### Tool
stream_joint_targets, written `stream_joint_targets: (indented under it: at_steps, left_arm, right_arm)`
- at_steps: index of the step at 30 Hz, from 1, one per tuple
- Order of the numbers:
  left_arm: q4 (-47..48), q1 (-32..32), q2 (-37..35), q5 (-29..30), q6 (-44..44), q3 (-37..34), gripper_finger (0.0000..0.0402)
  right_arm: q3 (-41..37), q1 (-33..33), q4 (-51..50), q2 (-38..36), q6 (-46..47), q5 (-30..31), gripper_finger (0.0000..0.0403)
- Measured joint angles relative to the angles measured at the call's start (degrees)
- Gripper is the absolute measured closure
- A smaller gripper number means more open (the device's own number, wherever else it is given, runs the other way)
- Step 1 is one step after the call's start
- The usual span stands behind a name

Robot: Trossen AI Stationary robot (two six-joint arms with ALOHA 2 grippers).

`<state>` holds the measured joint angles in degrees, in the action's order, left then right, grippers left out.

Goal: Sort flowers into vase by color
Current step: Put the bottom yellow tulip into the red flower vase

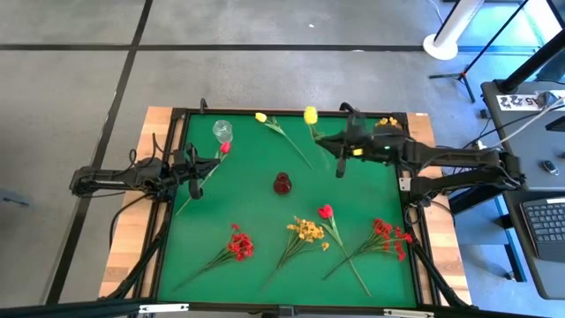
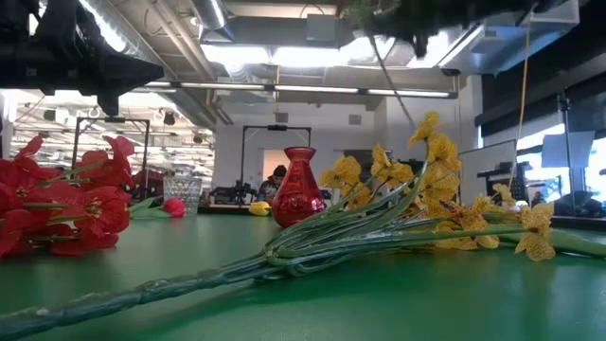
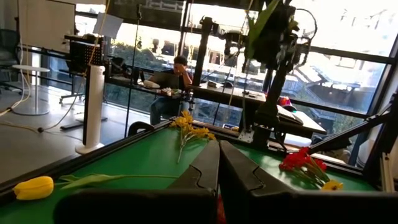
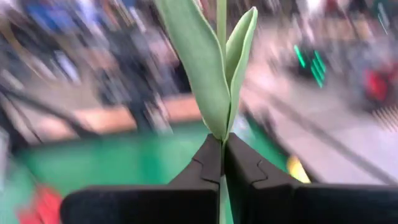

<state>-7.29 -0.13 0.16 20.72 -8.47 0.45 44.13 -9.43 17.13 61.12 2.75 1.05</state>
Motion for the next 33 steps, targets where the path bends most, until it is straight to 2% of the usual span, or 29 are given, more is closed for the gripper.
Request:
stream_joint_targets:
  at_steps: [2, 4, 8, 12, 23, 30, 33]
  left_arm:
    - [-0.01, 0.00, 0.00, 0.02, 0.00, 0.00, 0.0401]
    - [0.01, -0.01, 0.00, -0.03, 0.00, 0.00, 0.0401]
    - [0.04, -0.01, 0.00, -0.01, 0.00, 0.00, 0.0401]
    - [0.00, 0.01, 0.00, -0.14, 0.00, 0.00, 0.0401]
    - [0.00, 0.01, 0.00, -0.24, 0.00, 0.00, 0.0401]
    - [-0.01, 0.01, 0.00, -0.23, 0.00, 0.00, 0.0401]
    - [-0.01, 0.00, -0.01, -0.24, 0.00, 0.00, 0.0401]
  right_arm:
    - [-2.29, 0.00, 11.18, 0.70, -0.04, -3.93, 0.0400]
    - [-3.79, 0.07, 20.08, 2.79, -0.18, -5.21, 0.0400]
    - [-5.08, 0.02, 31.46, 9.32, -0.17, -5.74, 0.0401]
    - [-4.67, 0.01, 44.69, 16.41, 1.17, -9.73, 0.0401]
    - [-1.23, 0.00, 49.52, 29.64, 2.86, -9.21, 0.0402]
    - [-0.93, -0.50, 49.08, 33.30, 2.92, -9.19, 0.0400]
    - [-0.93, -0.49, 48.75, 33.40, 2.91, -8.67, 0.0377]
